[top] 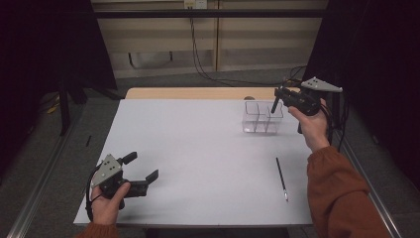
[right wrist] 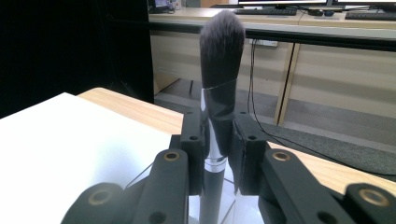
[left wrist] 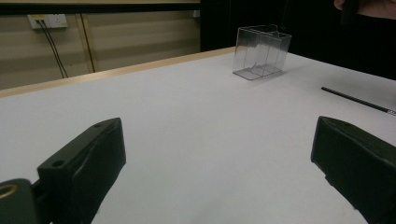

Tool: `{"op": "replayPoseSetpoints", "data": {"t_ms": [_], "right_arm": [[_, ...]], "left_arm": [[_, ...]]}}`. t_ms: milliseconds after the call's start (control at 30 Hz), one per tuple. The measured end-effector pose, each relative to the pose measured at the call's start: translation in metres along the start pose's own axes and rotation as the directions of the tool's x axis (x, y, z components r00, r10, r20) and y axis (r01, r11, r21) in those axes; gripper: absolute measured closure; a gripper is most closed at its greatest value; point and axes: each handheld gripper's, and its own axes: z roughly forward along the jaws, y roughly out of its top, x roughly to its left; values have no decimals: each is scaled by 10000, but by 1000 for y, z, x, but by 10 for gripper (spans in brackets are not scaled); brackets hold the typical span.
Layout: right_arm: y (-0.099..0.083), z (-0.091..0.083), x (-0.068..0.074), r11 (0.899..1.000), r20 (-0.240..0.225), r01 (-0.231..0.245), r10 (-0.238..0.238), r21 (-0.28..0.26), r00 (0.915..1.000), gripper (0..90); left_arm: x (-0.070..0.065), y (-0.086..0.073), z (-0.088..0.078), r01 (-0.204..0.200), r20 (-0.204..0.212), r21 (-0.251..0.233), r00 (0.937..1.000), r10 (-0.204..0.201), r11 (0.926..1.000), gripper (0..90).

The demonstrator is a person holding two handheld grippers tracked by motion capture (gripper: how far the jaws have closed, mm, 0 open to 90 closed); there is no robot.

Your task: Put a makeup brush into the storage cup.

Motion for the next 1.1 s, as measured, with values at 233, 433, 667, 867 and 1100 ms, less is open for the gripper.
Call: {"op": "replayPoseSetpoints", "data": {"t_ms": [233, 433, 667, 867, 1100], "right_arm": [[-7, 1, -3, 9999, 131, -29, 27, 142, 9999, 776], [-11, 0, -7, 9998, 255, -28, 23, 186, 9997, 775], [-17, 2, -12, 9996, 296, -104, 96, 253, 9995, 776], [-22, 5, -12, 9991, 238, -67, 57, 412, 9997, 775], [-26, 8, -11, 9987, 183, -66, 57, 496, 9998, 775]], "left_arm": [[0, 0, -1, -60, -38, 4, 10000, 60, 10000, 32], [0, 0, -1, -24, -57, 10, 10000, 24, 10000, 32], [1, 0, -1, 24, -12, -7, 10000, -24, 10000, 32], [1, -1, -1, 42, -51, 17, 10000, -42, 10000, 32], [1, -1, 0, -29, -58, 79, 10000, 30, 10000, 33]]}}
